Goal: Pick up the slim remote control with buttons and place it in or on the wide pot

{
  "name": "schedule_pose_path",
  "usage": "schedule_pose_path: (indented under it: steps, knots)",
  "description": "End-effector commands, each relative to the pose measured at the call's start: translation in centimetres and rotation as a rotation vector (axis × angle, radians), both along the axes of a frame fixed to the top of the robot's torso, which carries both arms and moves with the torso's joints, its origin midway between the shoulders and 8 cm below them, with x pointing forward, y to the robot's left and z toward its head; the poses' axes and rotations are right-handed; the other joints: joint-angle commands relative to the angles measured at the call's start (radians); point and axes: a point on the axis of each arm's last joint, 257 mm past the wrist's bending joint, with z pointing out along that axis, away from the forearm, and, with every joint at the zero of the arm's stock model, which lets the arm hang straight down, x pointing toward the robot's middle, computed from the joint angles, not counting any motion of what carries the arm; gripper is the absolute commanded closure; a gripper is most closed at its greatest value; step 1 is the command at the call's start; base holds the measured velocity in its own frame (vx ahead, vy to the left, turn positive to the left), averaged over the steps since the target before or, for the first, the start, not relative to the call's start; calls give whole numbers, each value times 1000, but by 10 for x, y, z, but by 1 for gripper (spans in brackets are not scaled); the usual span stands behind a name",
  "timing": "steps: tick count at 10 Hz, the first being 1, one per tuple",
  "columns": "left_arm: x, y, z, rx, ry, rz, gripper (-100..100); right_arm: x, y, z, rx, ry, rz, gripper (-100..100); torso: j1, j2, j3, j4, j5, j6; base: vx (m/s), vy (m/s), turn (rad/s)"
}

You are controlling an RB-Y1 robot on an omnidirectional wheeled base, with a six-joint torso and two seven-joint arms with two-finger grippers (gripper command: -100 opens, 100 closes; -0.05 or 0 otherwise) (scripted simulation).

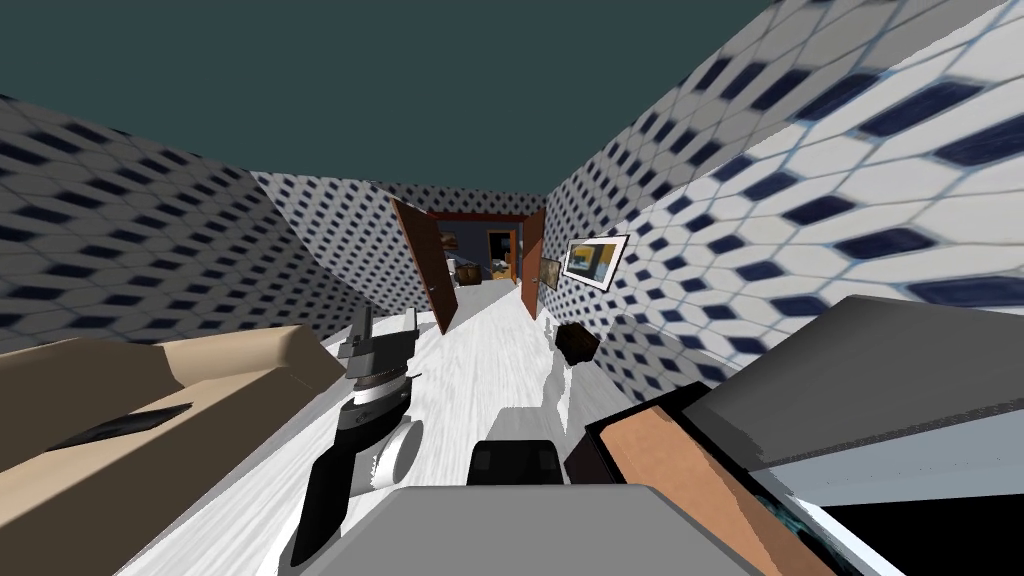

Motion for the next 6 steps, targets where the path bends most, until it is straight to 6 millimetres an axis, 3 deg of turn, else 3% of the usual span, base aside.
schedule_pose_path:
  steps: [1,6]
  knots:
    - [0,0,0,0,0,0,0,-7,-11,11,-8,16,1,100,0,0,0,0,0,0,-4,22,13]
    - [0,0,0,0,0,0,0,-15,-38,42,12,43,18,100,0,-1,-1,-1,0,0,-9,29,5]
